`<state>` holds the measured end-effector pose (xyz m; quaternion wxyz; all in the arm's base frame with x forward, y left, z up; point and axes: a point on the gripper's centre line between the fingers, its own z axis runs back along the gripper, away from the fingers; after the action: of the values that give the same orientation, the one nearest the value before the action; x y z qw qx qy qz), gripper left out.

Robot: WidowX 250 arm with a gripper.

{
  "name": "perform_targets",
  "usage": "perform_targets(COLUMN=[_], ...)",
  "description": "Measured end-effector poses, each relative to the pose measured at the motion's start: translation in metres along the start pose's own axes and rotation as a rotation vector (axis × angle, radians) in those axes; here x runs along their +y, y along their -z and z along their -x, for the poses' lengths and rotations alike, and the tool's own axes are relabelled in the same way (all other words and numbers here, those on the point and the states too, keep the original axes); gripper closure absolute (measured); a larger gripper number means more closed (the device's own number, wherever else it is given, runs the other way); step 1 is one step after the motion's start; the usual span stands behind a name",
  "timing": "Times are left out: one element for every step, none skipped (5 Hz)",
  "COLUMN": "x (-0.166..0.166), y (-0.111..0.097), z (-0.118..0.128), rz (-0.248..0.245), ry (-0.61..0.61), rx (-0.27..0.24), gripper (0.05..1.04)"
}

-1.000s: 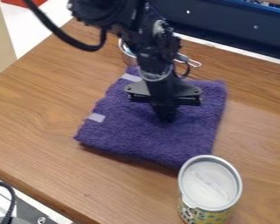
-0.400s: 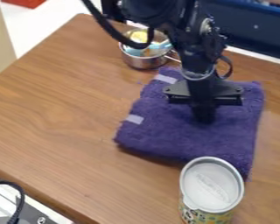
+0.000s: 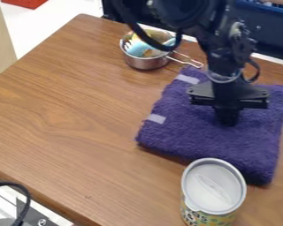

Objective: Move the clothe from the bottom to the center of table

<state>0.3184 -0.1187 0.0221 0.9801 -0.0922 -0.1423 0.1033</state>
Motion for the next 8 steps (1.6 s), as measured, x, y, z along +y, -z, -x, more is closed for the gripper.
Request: perform_targets(x=[-0.005,-0.005,-0.002,0.007,0.012,-0.001,-0.007,-0.009], y=[0.001,-0.001,-0.001,-0.005,-0.016,-0.043,-0.068,-0.088], z=[-0.003,-0.004,-0.005,-0.008,-0.011,-0.031,-0.039,-0.039], rz=[0.005,-0.009,-0.007,-0.001,-0.007,0.023,0.05,0.075], ry=[0.038,0.081,0.1,0.077,0.022,-0.057,-0.12,-0.15], rx=[0.015,0.025,0.028,0.026,0.033,-0.006,-0.048,-0.081], gripper=[1.031,1.031,1.02,0.891,0.673,0.387,0.127,0.083])
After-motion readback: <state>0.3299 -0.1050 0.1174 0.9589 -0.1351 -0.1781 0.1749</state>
